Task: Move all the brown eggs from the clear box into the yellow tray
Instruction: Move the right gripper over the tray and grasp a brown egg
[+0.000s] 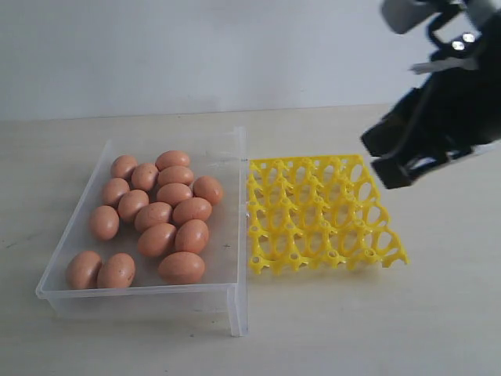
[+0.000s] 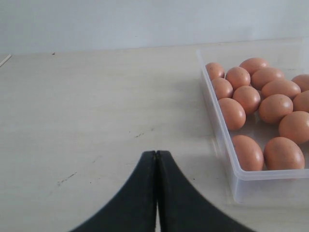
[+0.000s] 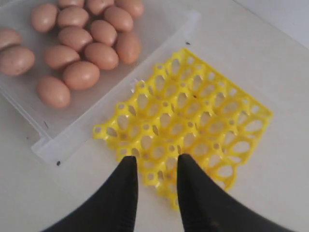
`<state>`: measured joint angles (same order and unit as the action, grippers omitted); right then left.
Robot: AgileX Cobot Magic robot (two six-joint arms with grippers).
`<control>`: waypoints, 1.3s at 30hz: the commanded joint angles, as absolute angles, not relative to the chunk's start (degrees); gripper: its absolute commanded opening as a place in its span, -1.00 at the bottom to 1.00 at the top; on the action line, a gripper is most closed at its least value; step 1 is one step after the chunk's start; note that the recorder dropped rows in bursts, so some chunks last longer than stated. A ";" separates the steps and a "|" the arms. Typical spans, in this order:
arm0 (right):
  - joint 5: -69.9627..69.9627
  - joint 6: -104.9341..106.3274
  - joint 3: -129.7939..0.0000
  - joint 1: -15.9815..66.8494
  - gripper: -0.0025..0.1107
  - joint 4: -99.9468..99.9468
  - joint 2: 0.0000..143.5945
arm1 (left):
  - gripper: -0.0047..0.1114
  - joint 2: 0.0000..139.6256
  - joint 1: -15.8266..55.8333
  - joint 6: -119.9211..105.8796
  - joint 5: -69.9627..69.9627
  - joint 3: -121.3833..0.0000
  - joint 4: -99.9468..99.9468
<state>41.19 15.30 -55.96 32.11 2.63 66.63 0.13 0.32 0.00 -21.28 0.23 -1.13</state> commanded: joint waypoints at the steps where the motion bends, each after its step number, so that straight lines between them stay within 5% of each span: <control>1: 36.95 11.88 -61.32 37.21 -0.46 0.78 73.56 | -0.92 0.00 0.59 0.00 -20.69 0.00 -0.92; 10: 31.77 8.67 -67.51 43.59 -0.49 0.00 85.38 | -0.92 0.00 0.59 0.00 -20.69 0.00 -0.92; 15: 35.90 4.41 -74.29 45.14 -0.95 0.00 92.37 | -0.92 0.00 0.59 0.00 -20.69 0.00 -0.92; 29: 58.26 -21.06 -98.34 44.83 -0.96 9.65 118.92 | -0.92 0.00 0.59 0.00 -20.69 0.00 -0.92; 31: 55.72 -28.22 -100.26 44.21 -0.82 5.68 120.33 | -0.92 0.00 0.59 0.00 -20.69 0.00 -0.92; 35: 54.32 -34.74 -101.08 43.15 -0.16 2.44 121.36 | -0.92 0.00 0.59 0.00 -20.69 0.00 -0.92; 39: 54.32 -35.03 -101.08 43.15 -0.07 3.62 123.88 | -0.92 0.00 0.59 0.00 -20.69 0.00 -0.92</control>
<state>54.82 -34.58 -100.70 43.31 3.28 122.44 0.13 0.32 0.00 -21.28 0.23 -1.13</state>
